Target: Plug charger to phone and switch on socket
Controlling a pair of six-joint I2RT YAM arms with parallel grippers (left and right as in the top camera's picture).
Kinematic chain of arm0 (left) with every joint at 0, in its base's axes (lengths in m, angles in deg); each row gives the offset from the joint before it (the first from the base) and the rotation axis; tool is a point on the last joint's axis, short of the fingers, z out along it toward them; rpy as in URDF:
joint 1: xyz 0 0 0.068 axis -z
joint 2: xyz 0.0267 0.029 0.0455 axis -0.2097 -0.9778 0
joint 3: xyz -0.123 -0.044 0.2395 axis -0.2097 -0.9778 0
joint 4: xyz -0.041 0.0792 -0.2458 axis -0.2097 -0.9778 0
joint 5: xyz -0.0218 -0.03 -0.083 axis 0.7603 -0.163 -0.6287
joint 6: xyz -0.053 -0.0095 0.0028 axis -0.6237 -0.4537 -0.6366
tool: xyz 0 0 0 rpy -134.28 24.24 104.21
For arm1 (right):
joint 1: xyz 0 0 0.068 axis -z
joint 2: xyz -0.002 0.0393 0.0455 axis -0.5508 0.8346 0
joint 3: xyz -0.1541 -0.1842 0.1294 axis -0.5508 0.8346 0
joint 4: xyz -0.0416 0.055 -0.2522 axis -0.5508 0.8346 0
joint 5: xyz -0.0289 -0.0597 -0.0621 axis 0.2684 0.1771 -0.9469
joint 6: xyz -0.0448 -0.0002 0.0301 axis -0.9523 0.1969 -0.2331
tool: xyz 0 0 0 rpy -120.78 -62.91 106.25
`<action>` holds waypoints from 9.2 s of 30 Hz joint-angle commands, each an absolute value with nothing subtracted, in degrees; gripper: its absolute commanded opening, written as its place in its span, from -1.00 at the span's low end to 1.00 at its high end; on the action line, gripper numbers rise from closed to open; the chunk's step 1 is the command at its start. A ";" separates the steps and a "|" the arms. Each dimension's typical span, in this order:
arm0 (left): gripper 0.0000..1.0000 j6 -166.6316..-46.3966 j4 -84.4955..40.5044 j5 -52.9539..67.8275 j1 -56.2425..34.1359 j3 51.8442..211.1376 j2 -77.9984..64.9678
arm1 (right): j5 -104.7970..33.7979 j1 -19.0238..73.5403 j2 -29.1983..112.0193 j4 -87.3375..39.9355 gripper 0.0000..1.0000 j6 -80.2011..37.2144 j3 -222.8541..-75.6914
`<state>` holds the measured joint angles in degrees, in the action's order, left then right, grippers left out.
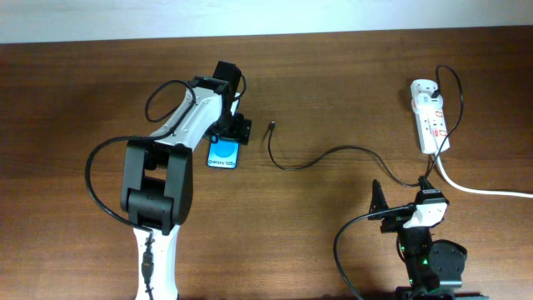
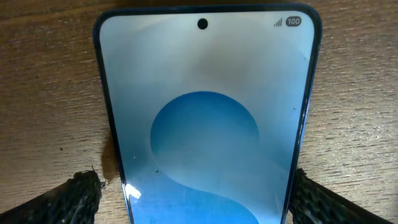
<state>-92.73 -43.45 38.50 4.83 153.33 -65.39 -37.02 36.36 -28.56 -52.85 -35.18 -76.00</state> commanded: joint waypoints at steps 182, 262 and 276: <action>-1.00 -170.94 -65.02 28.42 9.44 177.24 -67.42 | -11.10 9.28 85.46 -92.36 -0.92 25.13 -129.72; -1.00 -100.43 -40.39 -23.14 -13.69 177.24 -67.40 | -12.65 28.89 75.06 -39.32 0.86 -2.59 -149.44; -1.00 -93.80 -47.05 -19.12 -13.45 177.24 -67.42 | -11.56 15.36 92.92 -46.53 -0.06 6.40 -149.44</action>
<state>-93.45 -46.88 -17.85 -12.94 176.45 -67.64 -12.84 16.65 89.86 -45.26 2.11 -149.33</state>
